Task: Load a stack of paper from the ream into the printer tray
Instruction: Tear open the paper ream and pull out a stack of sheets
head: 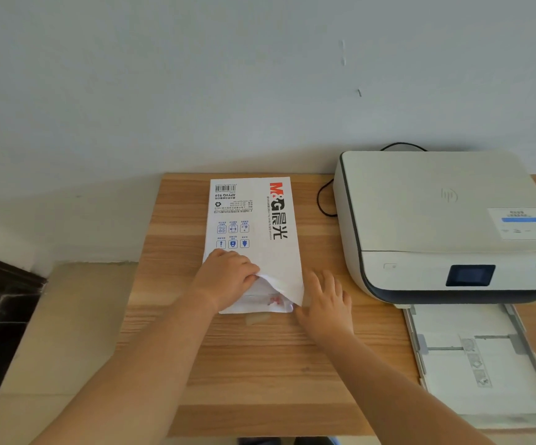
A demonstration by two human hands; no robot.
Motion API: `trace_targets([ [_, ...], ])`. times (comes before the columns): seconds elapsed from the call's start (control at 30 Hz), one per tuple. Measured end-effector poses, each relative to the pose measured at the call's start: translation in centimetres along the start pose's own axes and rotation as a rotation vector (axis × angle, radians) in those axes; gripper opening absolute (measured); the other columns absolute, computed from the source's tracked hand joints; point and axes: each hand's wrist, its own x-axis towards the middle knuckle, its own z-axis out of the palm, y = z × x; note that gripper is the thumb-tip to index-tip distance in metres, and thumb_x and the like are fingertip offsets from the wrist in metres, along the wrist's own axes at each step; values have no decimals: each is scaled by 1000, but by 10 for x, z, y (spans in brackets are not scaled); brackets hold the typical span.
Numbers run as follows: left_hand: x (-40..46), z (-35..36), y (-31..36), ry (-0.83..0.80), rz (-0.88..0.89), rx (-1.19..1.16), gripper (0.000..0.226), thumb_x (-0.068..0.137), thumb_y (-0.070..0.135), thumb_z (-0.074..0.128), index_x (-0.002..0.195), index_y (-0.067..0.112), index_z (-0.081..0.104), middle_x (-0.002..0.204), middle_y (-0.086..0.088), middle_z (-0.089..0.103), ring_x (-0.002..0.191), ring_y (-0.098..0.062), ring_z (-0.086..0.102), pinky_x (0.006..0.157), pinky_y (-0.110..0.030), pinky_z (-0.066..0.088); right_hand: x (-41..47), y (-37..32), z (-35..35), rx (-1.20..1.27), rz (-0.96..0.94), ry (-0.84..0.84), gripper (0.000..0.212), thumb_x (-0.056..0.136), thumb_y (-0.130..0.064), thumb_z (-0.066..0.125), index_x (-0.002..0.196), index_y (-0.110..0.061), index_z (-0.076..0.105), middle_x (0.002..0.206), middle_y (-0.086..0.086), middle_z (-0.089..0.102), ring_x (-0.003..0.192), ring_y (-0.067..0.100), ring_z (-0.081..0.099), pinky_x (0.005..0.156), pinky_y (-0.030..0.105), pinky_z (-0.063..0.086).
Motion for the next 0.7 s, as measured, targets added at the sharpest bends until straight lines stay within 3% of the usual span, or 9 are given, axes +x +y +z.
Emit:
trace_targets([
  [0.13,19,-9,-1,-68,7,85,32,98,38,40,108,28,69,103,8,70,101,-16,58,92,-36,34,4,-9,-7,52,-34,47,70,81,-54,56,140,-27,31,140,-1,33,129,23,34,105,43,31],
  [0.47,30,-23,5,-132,-56,111,30,97,40,41,109,32,68,103,8,69,106,-18,55,96,-39,32,39,-49,-26,113,-189,52,58,88,-51,55,137,-22,44,153,3,29,142,22,23,112,43,24],
  [0.53,25,-21,5,-61,-78,39,27,94,37,48,111,29,67,107,7,69,110,-17,55,98,-39,32,42,-53,-27,112,-195,50,55,88,-49,55,136,-23,46,153,2,30,141,22,24,112,44,25],
  [0.7,-7,-16,14,354,-49,-59,31,80,24,67,111,17,65,114,-1,63,114,-22,53,95,-40,41,43,-54,-27,145,-160,40,55,88,-48,57,136,-23,46,150,0,34,139,20,30,111,42,26],
])
